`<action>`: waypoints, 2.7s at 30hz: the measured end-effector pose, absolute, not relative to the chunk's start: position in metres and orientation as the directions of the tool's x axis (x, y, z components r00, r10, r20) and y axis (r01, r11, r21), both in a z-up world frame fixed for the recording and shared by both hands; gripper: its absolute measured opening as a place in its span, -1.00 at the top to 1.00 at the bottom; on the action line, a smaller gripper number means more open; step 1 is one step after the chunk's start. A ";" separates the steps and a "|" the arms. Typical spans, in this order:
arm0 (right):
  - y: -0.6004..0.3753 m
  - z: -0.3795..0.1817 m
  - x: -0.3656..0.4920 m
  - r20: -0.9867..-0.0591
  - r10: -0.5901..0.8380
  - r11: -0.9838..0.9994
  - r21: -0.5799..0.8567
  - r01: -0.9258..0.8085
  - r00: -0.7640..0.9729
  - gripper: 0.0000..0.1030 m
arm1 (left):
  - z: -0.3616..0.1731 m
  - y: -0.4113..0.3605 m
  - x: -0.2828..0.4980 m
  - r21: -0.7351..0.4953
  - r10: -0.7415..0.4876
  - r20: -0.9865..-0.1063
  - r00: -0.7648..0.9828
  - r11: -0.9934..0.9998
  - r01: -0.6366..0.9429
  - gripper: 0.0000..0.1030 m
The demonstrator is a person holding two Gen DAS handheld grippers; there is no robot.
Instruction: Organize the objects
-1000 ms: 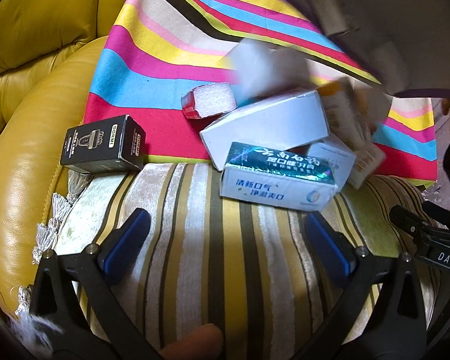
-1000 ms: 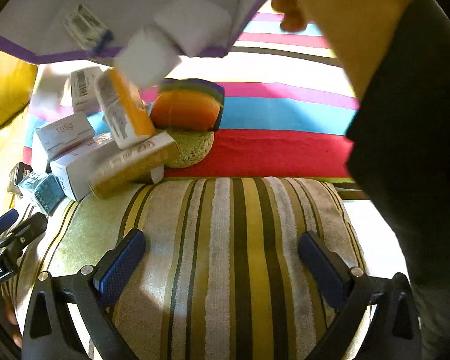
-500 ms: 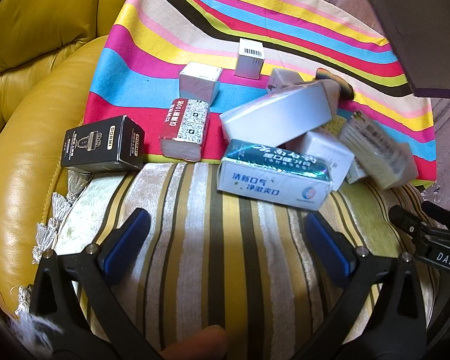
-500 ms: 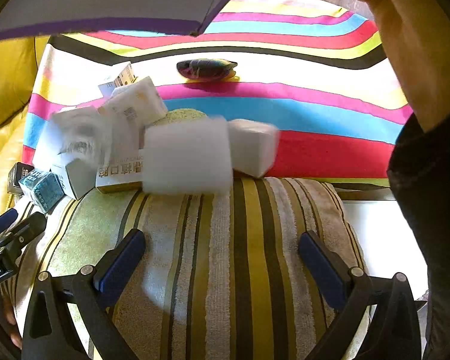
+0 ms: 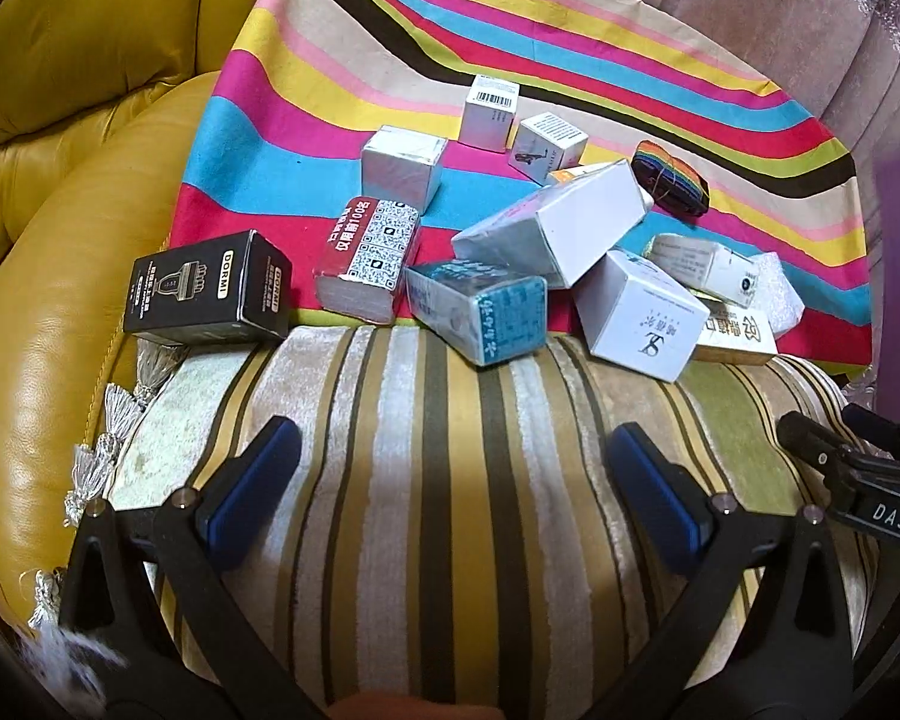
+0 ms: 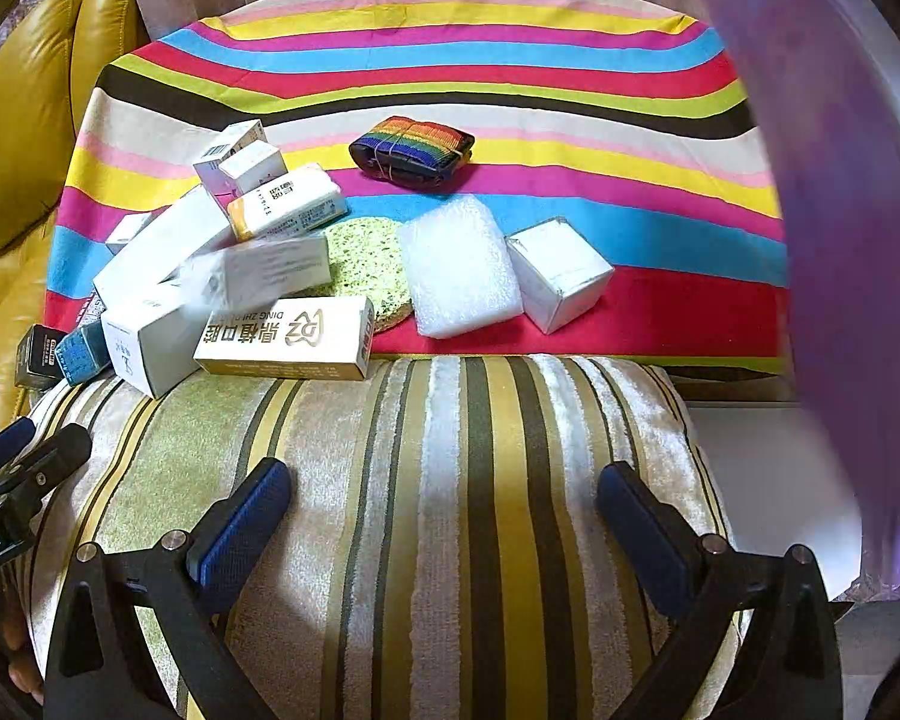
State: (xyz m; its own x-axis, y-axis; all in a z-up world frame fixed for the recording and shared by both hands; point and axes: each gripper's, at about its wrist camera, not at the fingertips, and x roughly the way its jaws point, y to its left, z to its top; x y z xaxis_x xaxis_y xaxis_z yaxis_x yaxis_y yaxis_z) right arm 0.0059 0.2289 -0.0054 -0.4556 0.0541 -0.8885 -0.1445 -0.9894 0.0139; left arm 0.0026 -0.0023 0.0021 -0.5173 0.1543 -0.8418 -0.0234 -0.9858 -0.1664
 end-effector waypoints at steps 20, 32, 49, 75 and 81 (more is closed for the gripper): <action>0.229 -0.006 0.006 -0.890 0.053 -0.989 0.014 -0.144 -0.454 -1.00 | 0.000 0.000 -0.002 -0.156 0.148 -0.856 -0.495 -0.987 -0.025 -1.00; 0.230 -0.005 0.006 -0.890 0.053 -0.989 0.015 -0.144 -0.453 -1.00 | 0.000 -0.001 -0.002 -0.158 0.151 -0.856 -0.495 -0.987 -0.027 -1.00; 0.229 -0.006 0.006 -0.890 0.052 -0.989 0.015 -0.144 -0.453 -1.00 | 0.000 -0.001 -0.002 -0.158 0.152 -0.856 -0.495 -0.987 -0.030 -1.00; 0.240 -0.008 -0.001 -0.892 0.005 -0.988 0.065 -0.141 -0.451 -1.00 | 0.018 -0.048 0.017 -0.372 0.310 -0.776 -0.549 -0.928 0.001 -1.00; 0.238 -0.008 -0.002 -0.892 0.012 -0.990 0.054 -0.132 -0.452 -1.00 | 0.016 -0.092 0.008 -0.400 0.288 -0.771 -0.568 -0.913 0.079 -1.00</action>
State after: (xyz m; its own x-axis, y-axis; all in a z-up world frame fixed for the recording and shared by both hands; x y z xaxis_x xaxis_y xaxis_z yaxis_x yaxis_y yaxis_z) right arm -0.0025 0.2383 -0.0078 -0.4522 0.0121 -0.8919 -0.1322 -0.9898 0.0536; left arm 0.0082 -0.0920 0.0158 -0.5682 0.2881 -0.7708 0.0795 -0.9131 -0.3998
